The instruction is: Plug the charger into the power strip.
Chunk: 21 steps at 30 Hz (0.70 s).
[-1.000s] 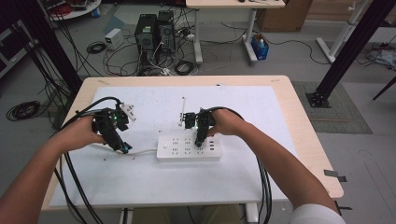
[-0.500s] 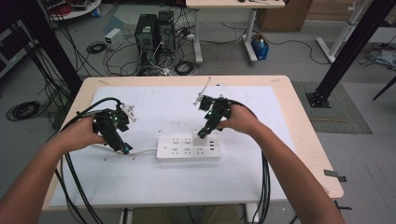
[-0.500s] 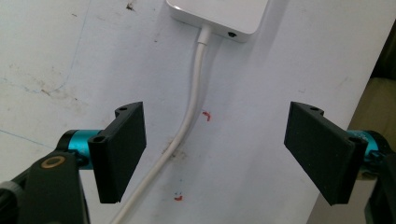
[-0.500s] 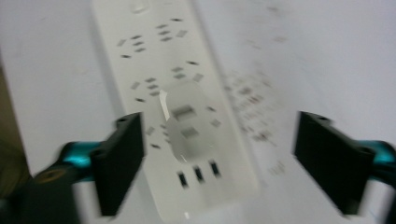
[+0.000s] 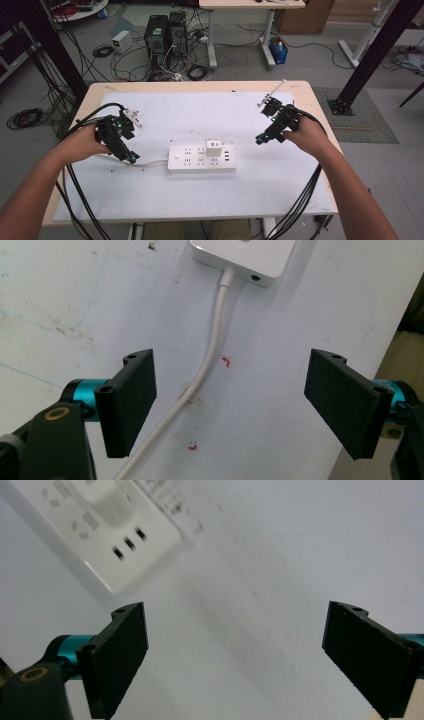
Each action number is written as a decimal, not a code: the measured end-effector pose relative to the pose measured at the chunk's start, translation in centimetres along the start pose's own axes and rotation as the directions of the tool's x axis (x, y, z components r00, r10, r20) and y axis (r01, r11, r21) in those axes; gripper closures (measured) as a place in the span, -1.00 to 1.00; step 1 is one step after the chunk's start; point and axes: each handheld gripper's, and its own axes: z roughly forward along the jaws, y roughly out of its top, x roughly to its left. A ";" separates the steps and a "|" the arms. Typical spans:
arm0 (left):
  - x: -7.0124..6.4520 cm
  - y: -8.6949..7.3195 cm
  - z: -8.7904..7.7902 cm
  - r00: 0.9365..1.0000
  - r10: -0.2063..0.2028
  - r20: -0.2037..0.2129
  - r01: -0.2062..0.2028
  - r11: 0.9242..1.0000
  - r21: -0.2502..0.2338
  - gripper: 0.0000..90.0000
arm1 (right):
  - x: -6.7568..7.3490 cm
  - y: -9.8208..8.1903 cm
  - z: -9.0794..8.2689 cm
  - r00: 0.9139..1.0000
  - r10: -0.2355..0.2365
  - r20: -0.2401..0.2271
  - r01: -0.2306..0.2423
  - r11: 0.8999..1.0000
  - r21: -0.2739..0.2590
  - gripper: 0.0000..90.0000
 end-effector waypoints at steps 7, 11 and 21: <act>-0.1 0.2 -0.6 1.000 -0.004 -0.021 0.003 1.000 -0.010 -0.53 | -1.3 -3.8 -1.2 0.999 -0.013 0.034 0.009 0.992 0.124 -0.98; 0.0 0.2 -0.8 0.999 -0.015 -0.030 0.015 1.000 -0.025 -0.53 | -1.4 -5.0 -1.3 0.999 -0.025 0.036 0.019 0.988 0.151 -0.98; 0.1 0.2 -1.1 0.997 -0.047 -0.055 0.044 0.997 -0.057 -0.53 | -0.9 -4.8 -1.6 0.999 -0.038 -0.010 0.039 0.992 0.119 -0.98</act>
